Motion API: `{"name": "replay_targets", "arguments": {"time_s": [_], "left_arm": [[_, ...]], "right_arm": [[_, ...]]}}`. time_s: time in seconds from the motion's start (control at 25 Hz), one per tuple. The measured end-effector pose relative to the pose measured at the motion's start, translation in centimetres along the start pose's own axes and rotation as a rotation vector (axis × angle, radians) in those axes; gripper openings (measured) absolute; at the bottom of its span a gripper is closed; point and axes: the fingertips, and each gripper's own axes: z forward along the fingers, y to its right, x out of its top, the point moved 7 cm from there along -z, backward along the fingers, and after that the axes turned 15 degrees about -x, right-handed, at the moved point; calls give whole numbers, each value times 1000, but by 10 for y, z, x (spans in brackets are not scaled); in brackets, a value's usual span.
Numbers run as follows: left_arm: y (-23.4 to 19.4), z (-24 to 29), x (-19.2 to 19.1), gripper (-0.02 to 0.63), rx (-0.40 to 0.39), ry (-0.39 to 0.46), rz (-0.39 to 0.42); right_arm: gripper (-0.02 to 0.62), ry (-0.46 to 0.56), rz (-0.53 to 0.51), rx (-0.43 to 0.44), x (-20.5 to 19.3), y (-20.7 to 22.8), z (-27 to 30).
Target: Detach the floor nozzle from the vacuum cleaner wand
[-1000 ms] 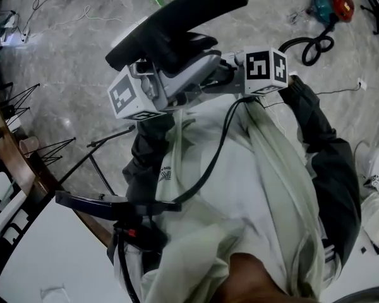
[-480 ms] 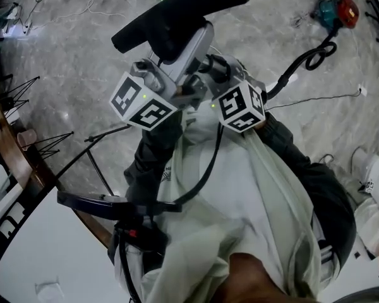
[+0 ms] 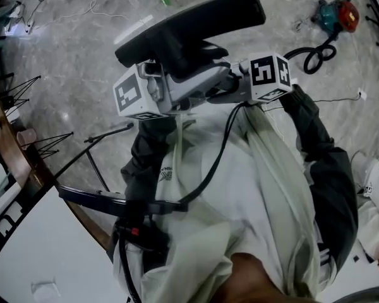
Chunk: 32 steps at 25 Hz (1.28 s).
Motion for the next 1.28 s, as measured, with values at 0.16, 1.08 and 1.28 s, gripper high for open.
{"name": "replay_targets", "arguments": {"time_s": [0.16, 1.08, 1.28], "left_arm": [[-13, -7, 5, 71, 143, -11, -14], [-4, -16, 4, 72, -68, 7, -36], [-20, -23, -3, 73, 167, 24, -55]], "right_arm": [[37, -25, 12, -379, 8, 10, 3], [40, -14, 31, 63, 3, 6, 11], [38, -41, 75, -103, -3, 15, 11]]}}
